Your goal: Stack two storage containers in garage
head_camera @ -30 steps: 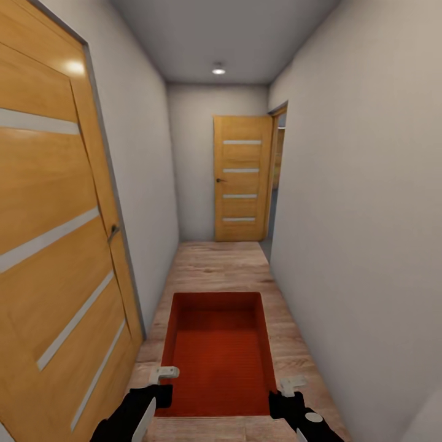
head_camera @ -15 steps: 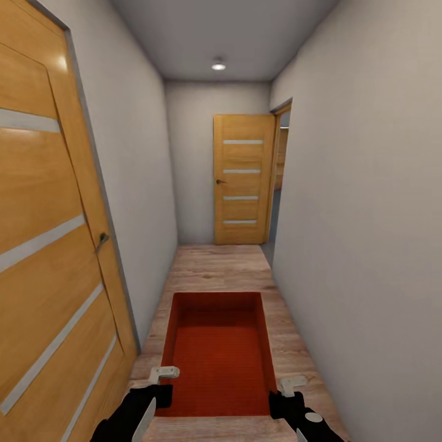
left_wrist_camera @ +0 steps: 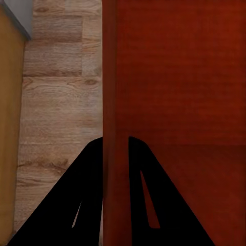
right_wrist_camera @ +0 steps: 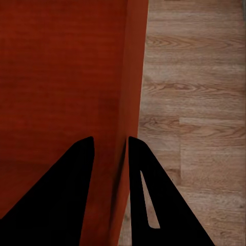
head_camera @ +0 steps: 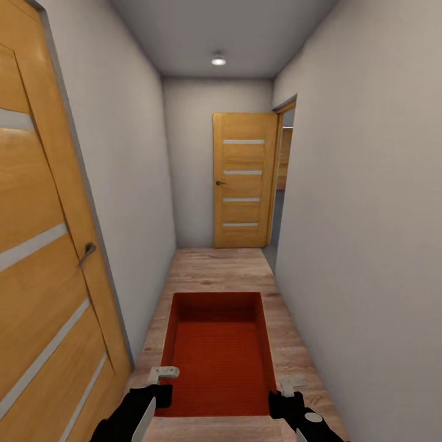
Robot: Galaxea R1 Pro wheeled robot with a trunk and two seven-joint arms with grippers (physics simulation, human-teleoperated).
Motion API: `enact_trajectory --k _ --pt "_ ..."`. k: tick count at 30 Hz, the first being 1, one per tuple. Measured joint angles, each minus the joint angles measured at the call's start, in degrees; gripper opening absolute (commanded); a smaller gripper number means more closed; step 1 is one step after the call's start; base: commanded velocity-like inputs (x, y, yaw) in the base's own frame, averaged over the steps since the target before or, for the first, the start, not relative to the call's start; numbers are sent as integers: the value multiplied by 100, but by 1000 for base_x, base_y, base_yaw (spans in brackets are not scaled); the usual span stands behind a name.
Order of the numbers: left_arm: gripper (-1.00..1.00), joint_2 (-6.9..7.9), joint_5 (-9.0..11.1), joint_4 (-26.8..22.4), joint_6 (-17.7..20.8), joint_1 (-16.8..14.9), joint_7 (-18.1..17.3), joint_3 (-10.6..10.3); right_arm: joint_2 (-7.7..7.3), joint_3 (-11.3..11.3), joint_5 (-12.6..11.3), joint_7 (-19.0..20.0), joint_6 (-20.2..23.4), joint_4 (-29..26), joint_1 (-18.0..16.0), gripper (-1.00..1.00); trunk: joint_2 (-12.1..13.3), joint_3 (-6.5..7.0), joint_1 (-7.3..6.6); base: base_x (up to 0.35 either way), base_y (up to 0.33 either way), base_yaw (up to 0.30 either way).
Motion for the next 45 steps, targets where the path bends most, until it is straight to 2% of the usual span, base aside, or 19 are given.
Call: enact_trajectory --k 45 --pt "-100 0 -1 0 0 0 0 0 0 0 0 0 -2 1 0 -100 0 0 0 326 0 0"
